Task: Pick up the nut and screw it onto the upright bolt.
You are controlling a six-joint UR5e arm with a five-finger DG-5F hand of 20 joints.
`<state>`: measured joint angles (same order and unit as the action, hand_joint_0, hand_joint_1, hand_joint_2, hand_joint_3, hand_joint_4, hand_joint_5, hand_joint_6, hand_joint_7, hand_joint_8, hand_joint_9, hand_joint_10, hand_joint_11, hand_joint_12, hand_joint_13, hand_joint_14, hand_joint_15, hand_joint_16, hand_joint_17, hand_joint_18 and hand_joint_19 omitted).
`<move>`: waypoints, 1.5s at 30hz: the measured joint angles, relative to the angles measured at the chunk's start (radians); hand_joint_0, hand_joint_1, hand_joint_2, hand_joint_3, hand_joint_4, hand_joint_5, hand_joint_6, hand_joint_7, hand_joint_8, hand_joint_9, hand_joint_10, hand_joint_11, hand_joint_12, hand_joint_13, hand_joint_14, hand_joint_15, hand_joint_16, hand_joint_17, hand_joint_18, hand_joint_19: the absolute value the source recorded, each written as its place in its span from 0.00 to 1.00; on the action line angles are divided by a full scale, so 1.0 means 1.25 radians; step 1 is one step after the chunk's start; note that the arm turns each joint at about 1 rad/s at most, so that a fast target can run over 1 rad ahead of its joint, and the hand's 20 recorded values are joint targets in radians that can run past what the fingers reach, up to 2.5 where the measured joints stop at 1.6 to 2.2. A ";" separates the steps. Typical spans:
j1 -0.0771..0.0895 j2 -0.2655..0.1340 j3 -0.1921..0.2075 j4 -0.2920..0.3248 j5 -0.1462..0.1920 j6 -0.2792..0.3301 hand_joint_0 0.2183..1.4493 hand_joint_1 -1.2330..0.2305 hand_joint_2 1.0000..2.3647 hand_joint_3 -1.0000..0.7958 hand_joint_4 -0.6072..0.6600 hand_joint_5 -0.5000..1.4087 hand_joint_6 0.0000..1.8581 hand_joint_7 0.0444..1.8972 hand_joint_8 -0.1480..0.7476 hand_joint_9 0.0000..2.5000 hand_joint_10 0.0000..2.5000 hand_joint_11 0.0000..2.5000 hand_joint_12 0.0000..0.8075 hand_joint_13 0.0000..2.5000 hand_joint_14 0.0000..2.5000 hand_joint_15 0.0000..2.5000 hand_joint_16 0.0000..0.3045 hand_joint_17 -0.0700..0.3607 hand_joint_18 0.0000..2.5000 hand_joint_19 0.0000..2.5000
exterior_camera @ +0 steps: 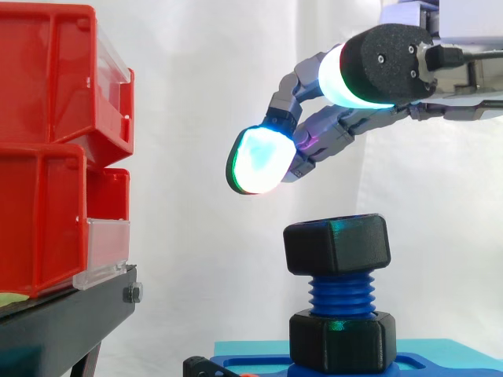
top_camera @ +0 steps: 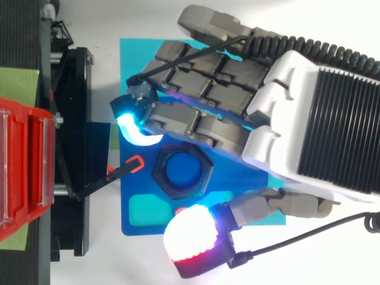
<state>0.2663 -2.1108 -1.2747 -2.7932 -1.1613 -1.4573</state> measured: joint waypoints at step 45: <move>0.010 0.000 -0.023 -0.053 -0.003 0.016 0.22 0.69 0.00 0.28 0.65 0.22 0.27 0.63 0.46 0.23 0.00 0.00 0.39 0.21 0.00 0.00 0.11 0.34 0.07 0.00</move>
<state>0.2782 -2.1107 -1.3038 -2.8597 -1.1655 -1.4376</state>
